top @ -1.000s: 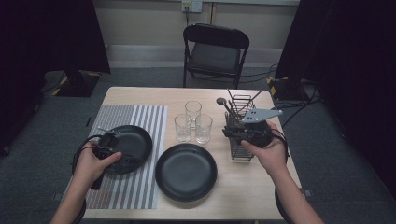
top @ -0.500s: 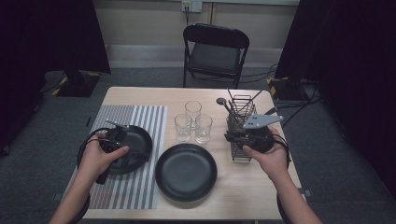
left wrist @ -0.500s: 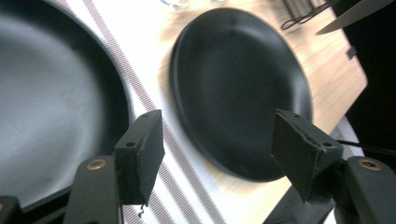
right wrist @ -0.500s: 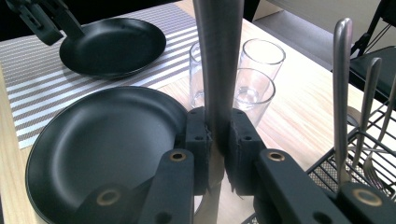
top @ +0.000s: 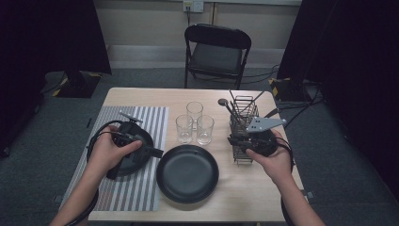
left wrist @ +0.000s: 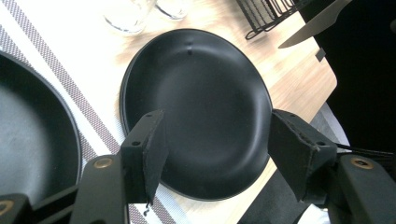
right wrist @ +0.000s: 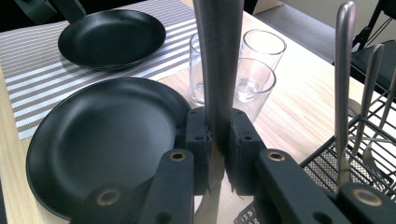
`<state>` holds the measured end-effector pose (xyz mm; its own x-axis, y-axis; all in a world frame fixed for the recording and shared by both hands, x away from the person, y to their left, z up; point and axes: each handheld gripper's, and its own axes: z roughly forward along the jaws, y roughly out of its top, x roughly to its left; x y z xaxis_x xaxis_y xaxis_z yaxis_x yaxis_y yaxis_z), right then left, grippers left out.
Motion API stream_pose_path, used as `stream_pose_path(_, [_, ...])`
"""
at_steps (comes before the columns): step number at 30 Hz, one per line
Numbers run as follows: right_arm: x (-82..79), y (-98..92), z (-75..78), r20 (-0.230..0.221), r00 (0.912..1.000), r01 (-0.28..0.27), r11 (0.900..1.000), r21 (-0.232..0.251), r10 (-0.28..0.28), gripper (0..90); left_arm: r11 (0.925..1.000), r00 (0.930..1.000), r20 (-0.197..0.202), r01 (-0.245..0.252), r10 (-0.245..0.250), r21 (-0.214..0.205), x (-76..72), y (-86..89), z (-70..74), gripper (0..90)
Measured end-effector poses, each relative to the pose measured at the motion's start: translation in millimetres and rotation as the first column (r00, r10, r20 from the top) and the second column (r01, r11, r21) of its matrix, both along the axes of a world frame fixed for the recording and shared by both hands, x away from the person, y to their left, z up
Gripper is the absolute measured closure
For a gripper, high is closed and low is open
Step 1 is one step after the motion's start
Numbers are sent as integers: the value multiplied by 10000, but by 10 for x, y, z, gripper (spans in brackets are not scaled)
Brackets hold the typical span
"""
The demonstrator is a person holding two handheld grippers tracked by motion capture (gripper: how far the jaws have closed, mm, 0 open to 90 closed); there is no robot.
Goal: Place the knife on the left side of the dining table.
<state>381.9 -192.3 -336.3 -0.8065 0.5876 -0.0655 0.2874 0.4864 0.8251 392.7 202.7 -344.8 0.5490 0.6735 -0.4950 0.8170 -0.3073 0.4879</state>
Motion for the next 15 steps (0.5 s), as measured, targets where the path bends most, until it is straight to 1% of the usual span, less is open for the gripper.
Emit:
stream_pose_path(2, [2, -11, -9, -13, 10000, -5, 10000, 63, 5, 810, 9998, 9998, 165, 141, -144, 171, 12, -38, 39, 375])
stream_pose_path(4, [2, -16, -19, -34, 10000, -12, 10000, 69, 12, 810, 9997, 9998, 157, 94, -97, 210, 24, -78, 75, 372])
stream_pose_path(5, [1, -17, -23, -58, 10000, 1, 10000, 60, 0, 810, 9994, 9996, 172, 230, -235, 277, 36, -89, 93, 368])
stream_pose_path(8, [4, -18, -40, -63, 10000, -7, 10000, 17, 7, 810, 9995, 9995, 184, 241, -244, 200, 51, -153, 139, 368])
stream_pose_path(11, [5, -16, -57, -90, 10000, 24, 10000, -2, -24, 810, 9992, 9994, 235, 266, -273, 292, 65, -219, 178, 369])
stream_pose_path(12, [6, -15, -63, -93, 10000, 6, 10000, -7, -6, 811, 9988, 9991, 205, 371, -377, 317, 74, -231, 190, 369])
stream_pose_path(13, [6, -16, -69, -121, 9999, -19, 10000, 10, 19, 810, 9993, 9993, 185, 318, -321, 199, 77, -257, 198, 369])
stream_pose_path(15, [4, -13, -78, -140, 9999, -7, 10000, 17, 7, 810, 9990, 9992, 168, 364, -368, 244, 85, -287, 225, 371])
